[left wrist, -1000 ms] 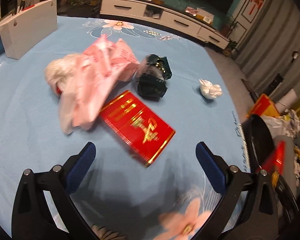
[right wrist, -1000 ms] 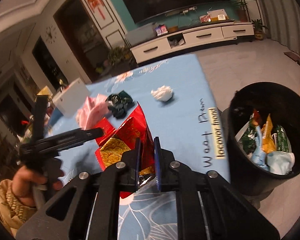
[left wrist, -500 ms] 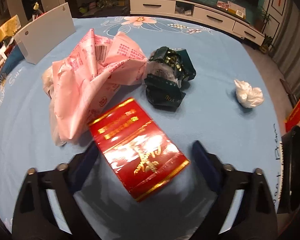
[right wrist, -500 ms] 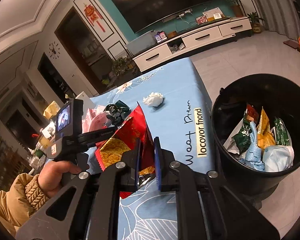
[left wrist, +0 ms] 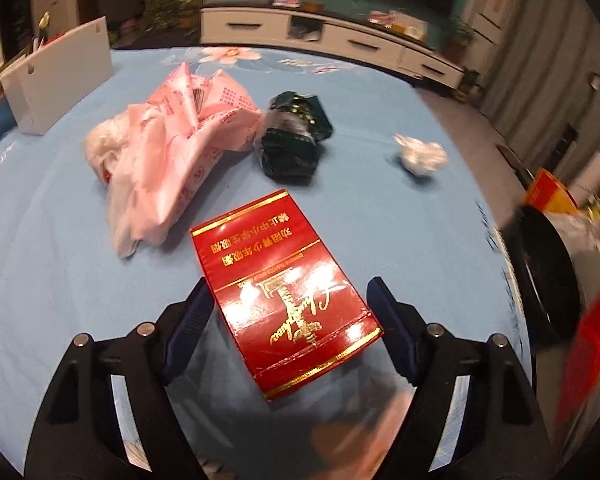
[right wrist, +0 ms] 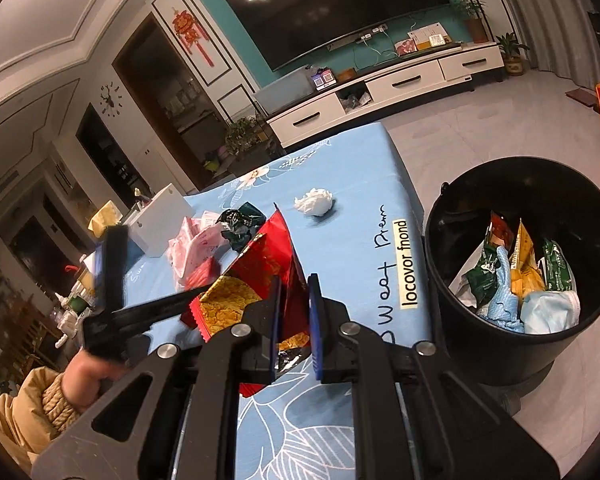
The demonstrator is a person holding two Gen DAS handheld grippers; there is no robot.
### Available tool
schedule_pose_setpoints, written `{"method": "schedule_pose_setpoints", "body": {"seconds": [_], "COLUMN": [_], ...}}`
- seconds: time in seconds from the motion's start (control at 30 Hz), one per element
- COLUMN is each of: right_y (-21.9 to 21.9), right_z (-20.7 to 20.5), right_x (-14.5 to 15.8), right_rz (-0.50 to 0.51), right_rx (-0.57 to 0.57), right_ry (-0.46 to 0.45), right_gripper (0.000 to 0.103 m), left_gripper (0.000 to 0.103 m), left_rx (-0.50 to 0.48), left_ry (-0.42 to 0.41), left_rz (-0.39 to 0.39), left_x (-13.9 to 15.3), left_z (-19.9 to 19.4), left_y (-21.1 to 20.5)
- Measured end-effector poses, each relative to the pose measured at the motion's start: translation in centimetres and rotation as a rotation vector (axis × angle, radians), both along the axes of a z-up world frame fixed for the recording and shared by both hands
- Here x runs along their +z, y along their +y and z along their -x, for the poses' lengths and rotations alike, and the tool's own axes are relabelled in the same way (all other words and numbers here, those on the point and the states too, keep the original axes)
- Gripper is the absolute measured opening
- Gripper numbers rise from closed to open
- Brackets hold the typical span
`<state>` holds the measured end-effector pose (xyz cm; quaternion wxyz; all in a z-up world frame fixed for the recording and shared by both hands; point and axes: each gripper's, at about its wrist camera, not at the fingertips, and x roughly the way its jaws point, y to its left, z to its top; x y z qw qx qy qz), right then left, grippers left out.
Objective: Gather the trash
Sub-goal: 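Grasp the red wrapper with the right tool while the left grasps the red box, then carry the red wrapper and red box over the bin and open both tools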
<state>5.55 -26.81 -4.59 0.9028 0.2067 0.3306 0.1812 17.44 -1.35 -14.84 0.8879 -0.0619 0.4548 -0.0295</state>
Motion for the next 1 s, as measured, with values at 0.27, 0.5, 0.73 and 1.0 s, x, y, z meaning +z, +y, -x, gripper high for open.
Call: {"method": "schedule_pose_setpoints", "body": {"seconds": [0.27,0.5,0.73,1.0], "right_y": [-0.1,-2.0,-5.9,-10.7], "right_z": [0.9,1.6,2.2,2.8], "right_x": [-0.1,0.1,0.1,-0.4], "right_rz": [0.021,0.025,0.018,0.087], "right_rx": [-0.032,-0.1,-0.226,-0.434], "right_ry": [0.026,0.022,0.009,0.013], "right_gripper": [0.013,0.013,0.013,0.013], "left_gripper": [0.079,0.079,0.079,0.079], "left_rx": [-0.164,-0.252,-0.39,-0.606], "left_ry": [-0.048,-0.093,-0.126,-0.173], "left_rz": [0.026,0.033,0.03,0.052], "left_x": [2.3,3.9,5.0,5.7], "left_z": [5.7,6.6,5.8,3.3], "left_y": [0.4,-1.2,-5.8,-14.4]}}
